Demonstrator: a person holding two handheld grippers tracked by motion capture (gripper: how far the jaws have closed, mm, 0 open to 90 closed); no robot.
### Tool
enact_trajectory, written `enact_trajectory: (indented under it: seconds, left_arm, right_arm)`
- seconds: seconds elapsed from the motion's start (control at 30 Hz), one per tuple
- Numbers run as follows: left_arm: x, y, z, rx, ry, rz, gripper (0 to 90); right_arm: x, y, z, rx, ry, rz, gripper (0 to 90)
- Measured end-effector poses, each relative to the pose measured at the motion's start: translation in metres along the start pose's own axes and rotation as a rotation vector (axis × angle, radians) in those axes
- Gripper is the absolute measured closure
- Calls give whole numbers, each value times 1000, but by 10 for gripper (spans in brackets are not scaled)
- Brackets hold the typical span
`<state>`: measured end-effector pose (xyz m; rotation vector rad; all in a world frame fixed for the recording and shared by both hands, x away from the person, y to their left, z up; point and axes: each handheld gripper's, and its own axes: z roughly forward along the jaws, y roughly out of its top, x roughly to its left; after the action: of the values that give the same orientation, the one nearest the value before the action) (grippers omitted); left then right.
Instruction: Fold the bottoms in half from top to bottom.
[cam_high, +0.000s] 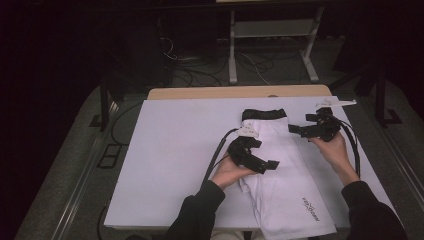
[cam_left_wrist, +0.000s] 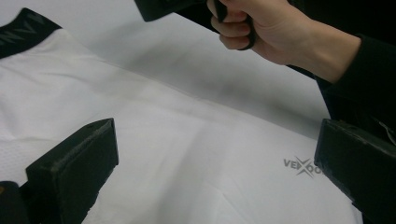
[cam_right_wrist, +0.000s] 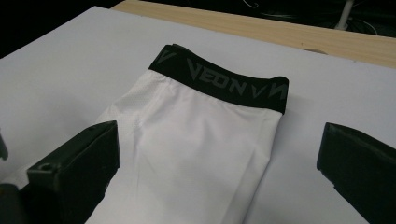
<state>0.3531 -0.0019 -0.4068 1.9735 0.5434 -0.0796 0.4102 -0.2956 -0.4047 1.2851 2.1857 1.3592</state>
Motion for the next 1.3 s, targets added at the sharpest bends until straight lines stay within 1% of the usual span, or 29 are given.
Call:
enact_trajectory:
  seconds: [0.13, 0.27, 0.37, 0.57, 0.73, 0.87, 0.97, 1.13, 1.3]
  left_arm:
    - [9, 3, -2, -1, 13, -4, 0]
    - [17, 6, -5, -13, 26, -9, 0]
    - [25, 8, -8, -21, 37, -22, 0]
    - [35, 12, -11, -10, 53, -32, 0]
    - [45, 13, -12, -23, 67, -51, 0]
    - [51, 16, -13, -17, 76, -48, 0]
    - [55, 18, -14, -26, 80, -54, 0]
    - [62, 21, -15, -12, 93, -54, 0]
    - [68, 22, -16, -10, 99, -59, 0]
  right_arm:
    - [0, 0, -1, -2, 1, 2, 0]
    - [-1, 0, -3, 1, 1, 4, 0]
    - [-2, -2, -3, 3, -1, 8, 0]
    - [-3, -5, -2, 12, 1, 10, 0]
    - [-3, -6, -1, 17, 4, 15, 0]
    - [-4, -6, -2, 19, 4, 16, 0]
    - [-5, -6, -2, 19, 5, 15, 0]
    - [-5, -6, -2, 21, 6, 14, 0]
    - [-6, -6, -2, 24, 11, 15, 0]
